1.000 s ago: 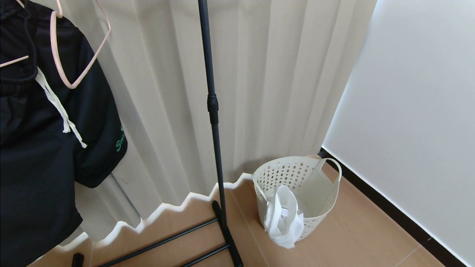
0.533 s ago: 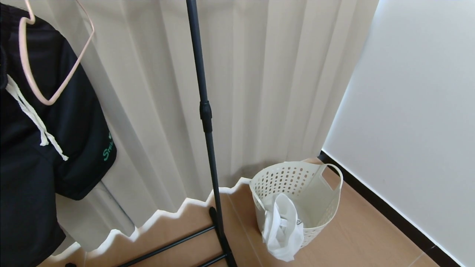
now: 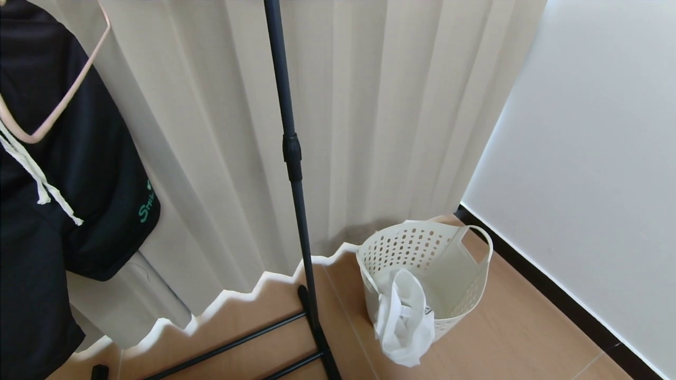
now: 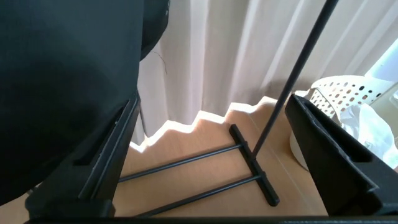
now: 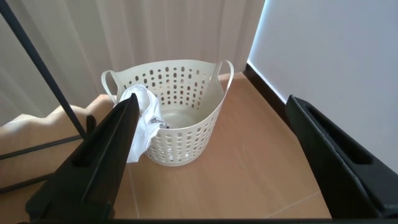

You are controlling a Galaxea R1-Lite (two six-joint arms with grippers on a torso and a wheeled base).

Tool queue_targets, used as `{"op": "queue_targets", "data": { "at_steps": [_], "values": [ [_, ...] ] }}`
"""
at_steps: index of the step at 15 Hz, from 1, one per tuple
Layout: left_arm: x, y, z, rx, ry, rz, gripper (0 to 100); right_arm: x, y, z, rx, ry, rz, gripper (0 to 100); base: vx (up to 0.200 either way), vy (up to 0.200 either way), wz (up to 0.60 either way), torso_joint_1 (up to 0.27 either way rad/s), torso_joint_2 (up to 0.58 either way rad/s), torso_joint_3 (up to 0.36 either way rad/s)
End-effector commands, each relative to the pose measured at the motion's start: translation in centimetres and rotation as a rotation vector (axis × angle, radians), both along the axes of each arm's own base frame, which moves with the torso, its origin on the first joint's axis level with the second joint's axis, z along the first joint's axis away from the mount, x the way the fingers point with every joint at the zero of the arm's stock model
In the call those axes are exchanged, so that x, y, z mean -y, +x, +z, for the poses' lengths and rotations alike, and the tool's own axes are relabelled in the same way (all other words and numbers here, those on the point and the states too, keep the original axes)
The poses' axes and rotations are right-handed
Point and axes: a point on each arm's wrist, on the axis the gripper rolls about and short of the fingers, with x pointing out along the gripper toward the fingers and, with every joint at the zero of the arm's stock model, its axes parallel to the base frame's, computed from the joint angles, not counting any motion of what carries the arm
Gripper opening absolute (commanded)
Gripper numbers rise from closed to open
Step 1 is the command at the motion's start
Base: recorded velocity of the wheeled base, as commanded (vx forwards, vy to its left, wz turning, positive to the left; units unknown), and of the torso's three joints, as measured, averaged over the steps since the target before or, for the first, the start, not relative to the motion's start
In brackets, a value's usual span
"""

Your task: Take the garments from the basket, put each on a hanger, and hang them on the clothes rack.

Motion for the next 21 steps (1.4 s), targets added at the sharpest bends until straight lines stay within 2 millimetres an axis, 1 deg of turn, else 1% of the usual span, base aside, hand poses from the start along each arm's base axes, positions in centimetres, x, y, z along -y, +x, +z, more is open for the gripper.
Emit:
{"op": "queue_targets", "data": {
  "at_steps": [1, 21],
  "values": [
    [0.00, 0.01, 0.01, 0.000, 0.000, 0.001, 100, 0.00, 0.00, -0.01, 0.000, 0.000, 0.001, 100, 0.000, 0.000, 0.00, -0.002, 0.00, -0.188],
    [0.00, 0.00, 0.07, 0.003, -0.003, 0.000, 100, 0.00, 0.00, 0.01, 0.001, -0.007, 0.001, 100, 0.000, 0.000, 0.00, 0.003, 0.00, -0.197]
  ]
}}
